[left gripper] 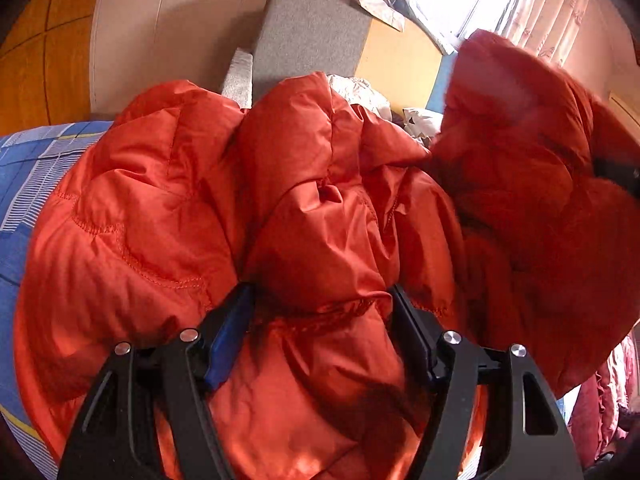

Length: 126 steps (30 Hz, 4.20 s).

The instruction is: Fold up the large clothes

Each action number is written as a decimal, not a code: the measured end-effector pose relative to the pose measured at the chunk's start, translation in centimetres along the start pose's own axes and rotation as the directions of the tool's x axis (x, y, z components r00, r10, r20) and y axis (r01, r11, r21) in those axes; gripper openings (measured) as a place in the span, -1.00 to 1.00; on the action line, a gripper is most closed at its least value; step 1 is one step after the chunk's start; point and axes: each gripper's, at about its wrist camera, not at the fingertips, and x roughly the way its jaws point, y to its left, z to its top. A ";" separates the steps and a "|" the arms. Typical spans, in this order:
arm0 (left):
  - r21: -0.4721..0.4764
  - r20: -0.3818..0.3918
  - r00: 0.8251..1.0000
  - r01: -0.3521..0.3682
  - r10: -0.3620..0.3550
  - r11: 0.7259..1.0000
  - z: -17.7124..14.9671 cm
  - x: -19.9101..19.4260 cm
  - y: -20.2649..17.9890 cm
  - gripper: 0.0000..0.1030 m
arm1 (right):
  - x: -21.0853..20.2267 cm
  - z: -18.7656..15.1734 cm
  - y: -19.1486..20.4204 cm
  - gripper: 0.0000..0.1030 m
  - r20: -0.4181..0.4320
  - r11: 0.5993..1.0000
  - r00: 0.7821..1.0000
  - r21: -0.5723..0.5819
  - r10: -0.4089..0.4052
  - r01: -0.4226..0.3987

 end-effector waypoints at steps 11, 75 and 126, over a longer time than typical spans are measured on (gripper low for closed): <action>-0.043 0.011 0.997 0.083 -0.082 0.996 -0.9 -0.9 1.3 0.24 | 4.1 -2.1 9.8 -0.72 -0.040 0.995 0.999 -0.102 -0.023 0.019; 0.027 -0.149 0.977 0.157 -0.151 0.987 7.2 -7.5 9.2 0.32 | 13.7 -15.1 19.9 0.07 0.047 0.944 0.998 -0.329 0.039 -0.021; 0.033 -0.011 0.998 0.057 -0.057 0.998 5.3 -8.0 7.3 -0.24 | 4.3 -15.2 13.2 0.17 0.066 0.970 0.997 -0.243 0.030 -0.013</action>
